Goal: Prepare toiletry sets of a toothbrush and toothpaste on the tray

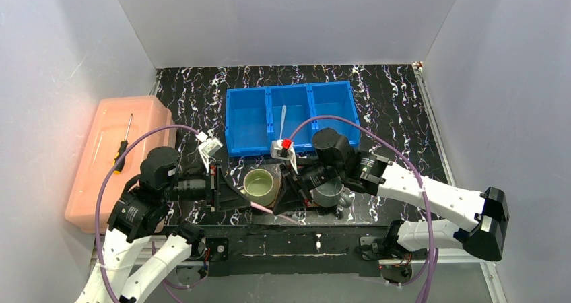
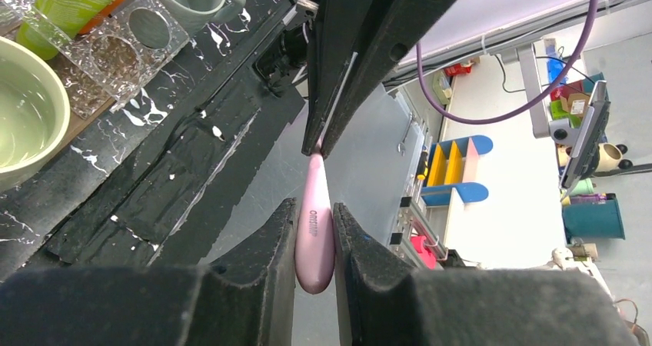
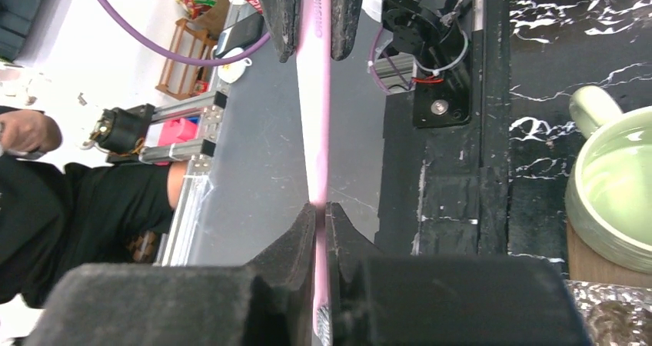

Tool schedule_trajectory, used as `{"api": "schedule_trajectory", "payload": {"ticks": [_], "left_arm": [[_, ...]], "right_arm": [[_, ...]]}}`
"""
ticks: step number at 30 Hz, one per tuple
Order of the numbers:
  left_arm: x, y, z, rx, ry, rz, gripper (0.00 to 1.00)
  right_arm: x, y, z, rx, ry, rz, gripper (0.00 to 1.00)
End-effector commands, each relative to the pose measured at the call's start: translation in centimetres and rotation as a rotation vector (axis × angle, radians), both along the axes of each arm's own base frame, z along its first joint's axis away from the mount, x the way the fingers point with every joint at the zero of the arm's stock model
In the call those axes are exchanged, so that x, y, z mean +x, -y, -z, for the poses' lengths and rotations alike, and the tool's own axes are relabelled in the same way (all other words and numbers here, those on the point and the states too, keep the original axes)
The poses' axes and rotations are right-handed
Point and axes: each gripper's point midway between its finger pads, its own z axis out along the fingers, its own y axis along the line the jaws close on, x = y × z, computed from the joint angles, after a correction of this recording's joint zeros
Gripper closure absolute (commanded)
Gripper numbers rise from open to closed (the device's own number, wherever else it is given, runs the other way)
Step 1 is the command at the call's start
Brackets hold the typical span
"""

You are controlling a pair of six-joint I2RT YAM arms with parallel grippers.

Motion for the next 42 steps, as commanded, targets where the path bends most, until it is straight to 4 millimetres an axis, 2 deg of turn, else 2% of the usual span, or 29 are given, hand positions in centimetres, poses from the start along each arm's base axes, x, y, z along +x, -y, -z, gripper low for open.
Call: {"api": "schedule_trajectory", "payload": {"ticks": [1,2,6,16,23,29,36,42], "left_arm": [[-0.4,-0.1,-0.5,-0.011,0.02,0.013,1.0],[-0.3,-0.1,-0.4,-0.01,0.02,0.008,1.0],[-0.1,-0.1,-0.5,-0.023,0.009,-0.018,1.0],[1.0,-0.4,-1.3,-0.077,0.025,-0.138,1.0],[1.9,-0.5,-3.7,-0.184,0.055,-0.23,1.0],[2.6,-1.2,-5.5,-0.266,0.097,-0.321,1.0],[3.2,-2.0,-7.6,-0.36,0.14,-0.4,1.0],[3.4,-2.6,-8.9,-0.419,0.165,-0.443,1.0]], "right_arm": [[1.3,-0.4,-2.2,0.052,0.079,0.082,0.74],[1.8,-0.4,-2.3,0.054,0.095,0.119,0.67],[3.7,-0.1,-3.6,0.095,0.149,0.257,0.58],[6.4,2.4,-7.6,0.228,0.19,0.507,0.47],[7.7,5.0,-10.3,0.346,0.149,0.679,0.4],[7.8,6.4,-12.2,0.447,0.049,0.754,0.37],[8.1,6.6,-12.0,0.513,-0.086,0.793,0.36],[7.7,6.0,-12.0,0.573,-0.175,0.759,0.33]]}}
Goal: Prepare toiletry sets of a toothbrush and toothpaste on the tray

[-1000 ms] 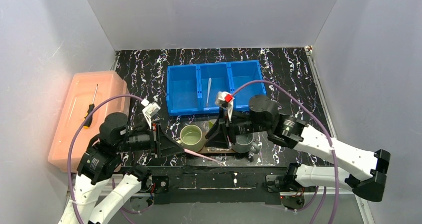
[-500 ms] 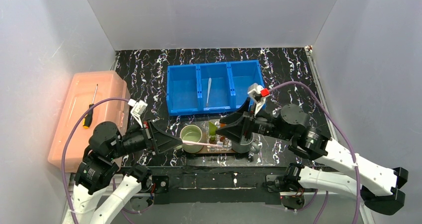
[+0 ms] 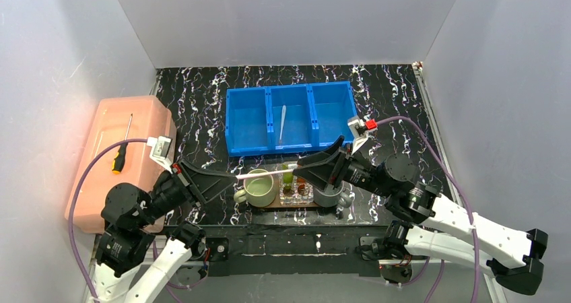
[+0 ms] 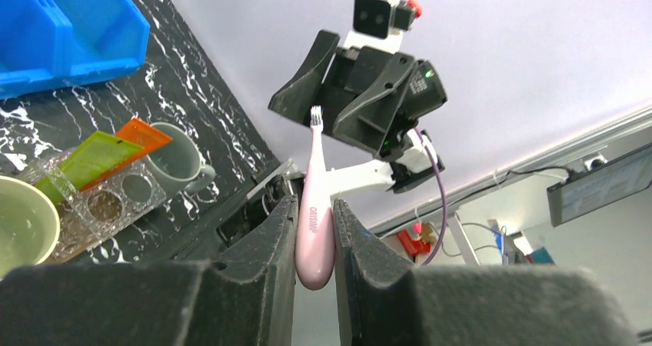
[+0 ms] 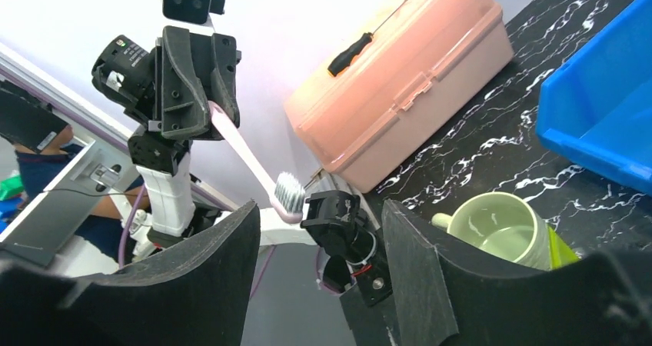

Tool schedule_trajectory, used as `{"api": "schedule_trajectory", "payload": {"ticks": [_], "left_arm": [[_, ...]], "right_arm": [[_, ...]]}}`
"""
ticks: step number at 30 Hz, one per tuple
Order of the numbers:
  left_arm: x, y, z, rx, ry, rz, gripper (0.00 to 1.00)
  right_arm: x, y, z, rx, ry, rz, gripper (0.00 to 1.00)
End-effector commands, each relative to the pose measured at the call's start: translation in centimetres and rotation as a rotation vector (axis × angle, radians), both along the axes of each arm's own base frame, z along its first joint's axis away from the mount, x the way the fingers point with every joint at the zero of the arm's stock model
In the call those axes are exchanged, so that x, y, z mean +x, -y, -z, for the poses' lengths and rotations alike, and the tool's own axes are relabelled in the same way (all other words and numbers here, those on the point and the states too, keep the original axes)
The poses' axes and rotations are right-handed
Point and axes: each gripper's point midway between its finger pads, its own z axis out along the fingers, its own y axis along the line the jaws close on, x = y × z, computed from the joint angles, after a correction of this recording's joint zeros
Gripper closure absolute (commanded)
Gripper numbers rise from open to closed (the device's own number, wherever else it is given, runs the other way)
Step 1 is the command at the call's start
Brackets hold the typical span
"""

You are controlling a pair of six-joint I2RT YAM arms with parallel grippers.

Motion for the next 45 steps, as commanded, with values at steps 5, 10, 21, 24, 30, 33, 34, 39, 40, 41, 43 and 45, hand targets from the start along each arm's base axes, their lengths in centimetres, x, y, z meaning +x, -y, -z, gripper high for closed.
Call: {"api": "schedule_trajectory", "payload": {"ticks": [5,10,21,24,30,33,34,39,40,41,43,45], "left_arm": [[0.8,-0.5,-1.4,-0.082,0.037,-0.055,1.0],[0.9,-0.5,-1.4,-0.105,0.047,-0.063,1.0],[1.3,-0.2,-1.1,-0.12,0.049,-0.058,1.0],[1.5,-0.1,-0.9,-0.122,0.046,-0.053,1.0],[1.7,0.0,-0.3,-0.121,0.046,-0.056,1.0],[1.7,0.1,0.4,-0.111,0.044,-0.051,1.0],[1.7,0.1,0.6,-0.107,0.039,-0.05,1.0],[2.0,0.2,2.4,-0.05,-0.007,-0.055,0.79],[2.0,0.1,2.6,-0.038,-0.006,-0.061,0.67],[2.0,0.0,2.7,-0.031,-0.008,-0.066,0.6],[2.0,-0.1,3.0,-0.015,-0.015,-0.071,0.45],[1.9,-0.1,3.3,-0.001,-0.019,-0.072,0.33]], "right_arm": [[-0.6,0.1,-4.3,0.259,-0.036,-0.049,0.32],[-0.4,-0.1,-4.8,0.306,-0.062,-0.053,0.32],[0.2,-0.6,-4.8,0.33,-0.095,-0.046,0.42],[0.2,-0.8,-4.9,0.337,-0.099,-0.05,0.48],[0.3,-1.0,-4.8,0.347,-0.113,-0.056,0.65],[0.3,-1.0,-4.8,0.351,-0.112,-0.054,0.9],[0.3,-1.0,-4.8,0.351,-0.112,-0.054,0.94],[0.3,-1.1,-4.5,0.329,-0.11,-0.052,0.99],[0.4,-1.0,-4.4,0.323,-0.11,-0.048,0.99],[0.4,-1.0,-4.4,0.322,-0.107,-0.045,0.99],[0.4,-0.8,-4.4,0.317,-0.103,-0.039,0.99],[0.4,-0.7,-4.5,0.308,-0.093,-0.033,0.99]]}}
